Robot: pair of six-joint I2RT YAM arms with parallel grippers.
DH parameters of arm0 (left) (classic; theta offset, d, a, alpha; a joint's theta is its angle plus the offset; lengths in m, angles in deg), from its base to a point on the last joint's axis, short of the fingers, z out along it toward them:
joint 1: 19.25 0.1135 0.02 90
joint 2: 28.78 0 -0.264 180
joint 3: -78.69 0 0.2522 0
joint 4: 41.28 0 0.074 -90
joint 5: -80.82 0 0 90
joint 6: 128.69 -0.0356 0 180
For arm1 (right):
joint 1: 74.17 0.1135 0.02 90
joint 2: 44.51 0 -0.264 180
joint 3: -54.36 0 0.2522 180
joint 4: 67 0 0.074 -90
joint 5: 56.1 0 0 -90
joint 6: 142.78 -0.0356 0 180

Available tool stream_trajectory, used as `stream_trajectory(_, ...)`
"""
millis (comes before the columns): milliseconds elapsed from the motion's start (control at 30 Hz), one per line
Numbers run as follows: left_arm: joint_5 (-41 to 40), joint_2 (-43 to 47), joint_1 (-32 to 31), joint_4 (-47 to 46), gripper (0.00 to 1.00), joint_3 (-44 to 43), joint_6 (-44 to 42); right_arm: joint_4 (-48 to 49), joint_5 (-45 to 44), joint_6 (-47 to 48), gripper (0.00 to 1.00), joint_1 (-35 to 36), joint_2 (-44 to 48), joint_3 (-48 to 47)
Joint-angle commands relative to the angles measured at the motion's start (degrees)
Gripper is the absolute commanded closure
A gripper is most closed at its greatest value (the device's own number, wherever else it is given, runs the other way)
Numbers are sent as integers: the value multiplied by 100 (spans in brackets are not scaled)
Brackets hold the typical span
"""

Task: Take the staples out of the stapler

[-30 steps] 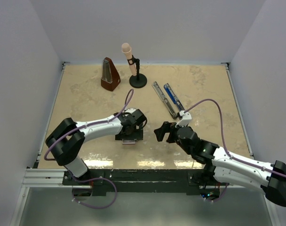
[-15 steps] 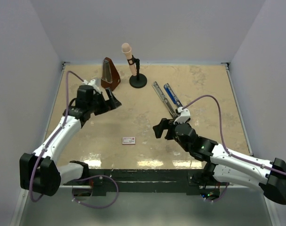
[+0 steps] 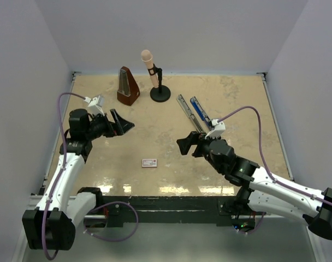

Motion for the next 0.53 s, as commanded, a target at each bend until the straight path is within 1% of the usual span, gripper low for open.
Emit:
stream_trajectory(0, 452, 553, 14, -456, 0, 288, -23, 16, -147, 26, 1, 2, 73, -313)
stream_trajectory(133, 601, 844, 14, -535, 0, 368, -14, -72, -226, 26, 1, 2, 46, -453)
stream_trajectory(500, 777, 756, 14, -535, 0, 386, -14, -116, -156, 52, 1, 2, 73, -559)
